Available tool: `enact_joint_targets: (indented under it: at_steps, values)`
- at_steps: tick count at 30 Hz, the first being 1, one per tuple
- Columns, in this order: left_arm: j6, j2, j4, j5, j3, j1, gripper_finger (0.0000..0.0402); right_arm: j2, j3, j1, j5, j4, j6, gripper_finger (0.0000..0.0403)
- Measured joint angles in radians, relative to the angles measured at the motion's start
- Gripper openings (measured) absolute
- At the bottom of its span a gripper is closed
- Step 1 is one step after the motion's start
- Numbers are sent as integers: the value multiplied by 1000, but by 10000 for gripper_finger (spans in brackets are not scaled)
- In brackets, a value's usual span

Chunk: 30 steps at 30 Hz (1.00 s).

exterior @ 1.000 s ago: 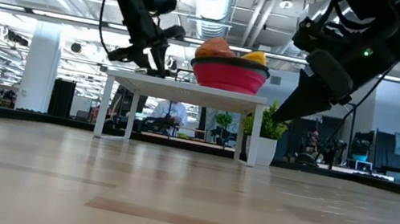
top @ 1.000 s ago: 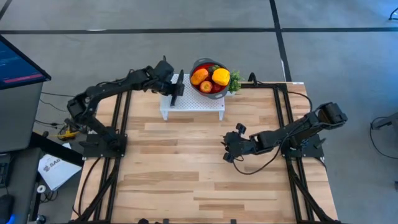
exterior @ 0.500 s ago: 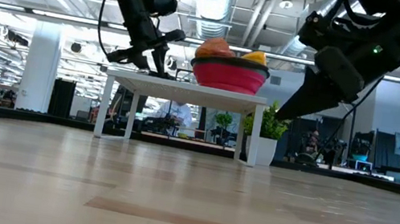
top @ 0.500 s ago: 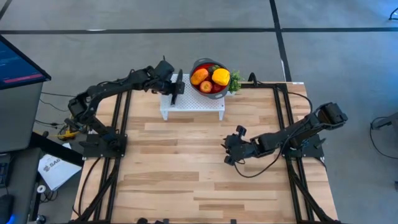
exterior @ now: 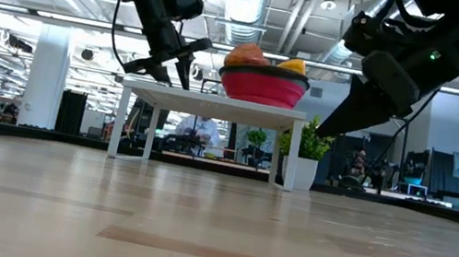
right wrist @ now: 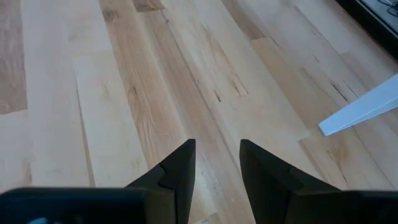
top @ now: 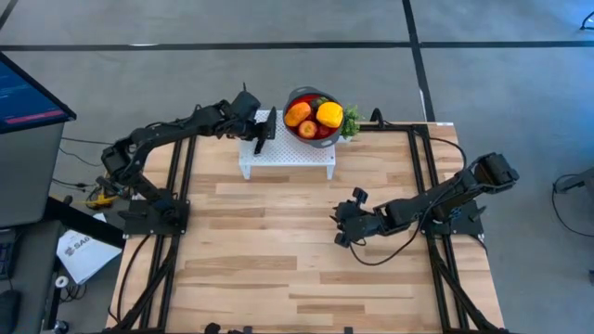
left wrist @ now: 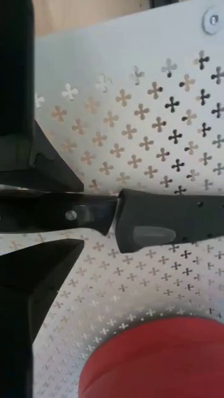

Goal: Pick & Place Fruit
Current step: Put the black knife on the shelf, then return to Home Position

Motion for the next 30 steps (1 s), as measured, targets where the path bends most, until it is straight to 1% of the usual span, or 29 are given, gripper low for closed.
enact_joint_targets:
  at_steps: [5,9,13,15,17,20,24,26,30]
  values:
    - [44,-3,9,13,-1,0,132,0,0,0,9,0,1,118]
    - [149,-41,13,37,-2,-7,137,0,0,0,15,0,3,118]
    - [274,-130,9,40,-2,-29,133,0,0,-2,15,0,11,118]
    - [345,-191,9,40,-4,-43,128,0,0,-2,15,0,19,118]
    - [417,-264,28,38,-34,-59,121,0,0,-3,15,7,26,118]
    - [491,-389,84,39,-152,-72,107,0,0,-11,11,50,24,118]
    - [537,-579,259,54,-401,-87,88,1,-2,-17,-103,150,-73,118]
    - [550,-670,362,112,-536,-90,78,1,-25,-16,-123,276,-133,118]
    - [526,-836,601,269,-771,-113,59,1,-115,-22,-147,571,-219,118]
